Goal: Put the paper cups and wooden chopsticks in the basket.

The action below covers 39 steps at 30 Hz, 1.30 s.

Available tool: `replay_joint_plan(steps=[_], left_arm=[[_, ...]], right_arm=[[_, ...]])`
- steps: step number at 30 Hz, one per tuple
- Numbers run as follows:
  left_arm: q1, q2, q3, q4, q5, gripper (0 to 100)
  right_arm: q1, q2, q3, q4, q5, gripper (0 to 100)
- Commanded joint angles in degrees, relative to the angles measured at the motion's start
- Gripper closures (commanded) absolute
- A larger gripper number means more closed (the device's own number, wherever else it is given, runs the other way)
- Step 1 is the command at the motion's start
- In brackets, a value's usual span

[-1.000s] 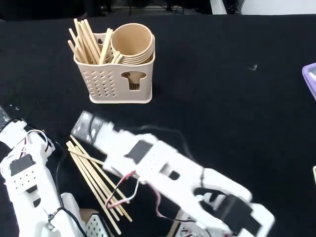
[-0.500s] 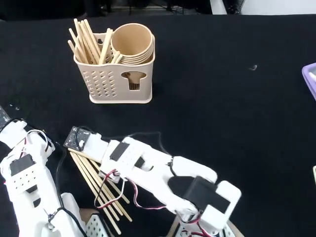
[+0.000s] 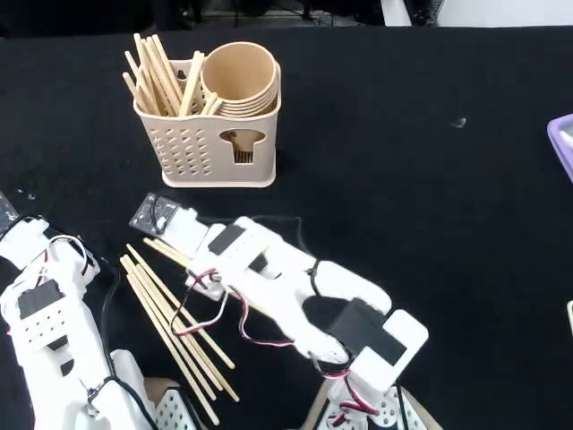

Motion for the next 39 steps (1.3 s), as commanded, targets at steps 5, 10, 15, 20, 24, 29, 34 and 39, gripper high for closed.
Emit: replay_joint_plan(steps=[5,10,15,20,24,29,34,39], left_arm=[[-0.5,-1.1,-0.7,-1.1,0.4,87],[-0.6,-1.1,-0.7,-1.1,0.4,87],[-0.5,-1.1,-0.7,-1.1,0.4,87],[-0.1,-1.1,-0.6,-1.1,0.4,87],[0.0,-1.1,-0.6,-1.1,0.4,87],[0.0,-1.1,-0.6,-1.1,0.4,87],[0.0,-1.1,-0.5,-1.1,0.4,87],[0.0,-1.1,-0.5,-1.1,0.4,87]], right_arm=[[1.7,-21.3,-1.9,10.5,0.1,98.8],[2.5,-29.5,0.1,10.5,0.1,98.8],[3.1,-37.5,-2.2,10.4,0.1,98.8],[3.1,-45.4,-13.1,5.5,-1.1,98.8],[5.5,-43.1,-16.7,-12.5,-7.6,98.7],[6.9,-32.8,-17.0,-41.2,-11.5,98.7],[7.0,-20.1,-22.5,-55.4,-11.3,98.7],[8.8,-7.7,-32.8,-55.6,-11.2,98.8]])
